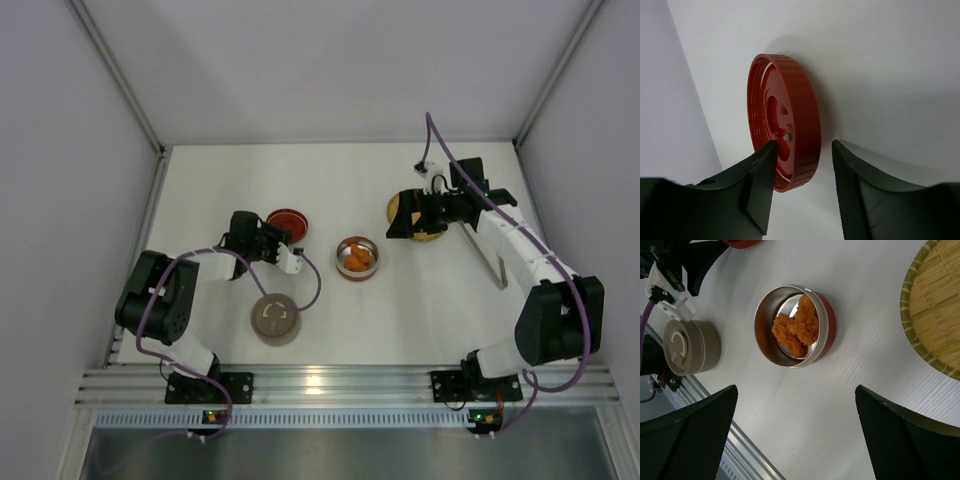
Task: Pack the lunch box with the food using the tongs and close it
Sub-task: Pick up the box lid from the center of the board.
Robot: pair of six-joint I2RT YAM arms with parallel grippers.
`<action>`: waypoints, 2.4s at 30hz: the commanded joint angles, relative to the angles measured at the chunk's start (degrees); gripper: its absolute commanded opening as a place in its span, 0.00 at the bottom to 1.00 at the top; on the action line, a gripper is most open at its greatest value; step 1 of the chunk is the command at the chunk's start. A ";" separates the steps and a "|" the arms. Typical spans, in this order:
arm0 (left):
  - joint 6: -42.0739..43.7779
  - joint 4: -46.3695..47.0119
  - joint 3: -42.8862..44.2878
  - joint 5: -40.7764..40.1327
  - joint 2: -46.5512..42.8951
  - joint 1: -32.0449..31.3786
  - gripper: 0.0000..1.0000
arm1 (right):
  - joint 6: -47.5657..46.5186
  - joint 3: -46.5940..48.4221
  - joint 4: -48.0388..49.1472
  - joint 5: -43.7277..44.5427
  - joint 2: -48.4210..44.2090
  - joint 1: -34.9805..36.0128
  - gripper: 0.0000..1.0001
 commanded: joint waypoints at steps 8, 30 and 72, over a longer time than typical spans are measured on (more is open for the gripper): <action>3.76 5.51 -3.47 0.56 -2.10 0.17 0.40 | -0.93 -0.16 2.40 -0.07 -0.14 -0.95 0.99; -3.00 4.65 -1.72 -1.81 -10.01 -0.01 0.00 | -0.23 -1.47 4.25 -1.74 -1.28 -0.60 0.99; -49.50 -28.59 35.11 -18.96 -27.68 -16.27 0.00 | 31.94 -17.56 117.80 3.36 8.38 20.32 0.69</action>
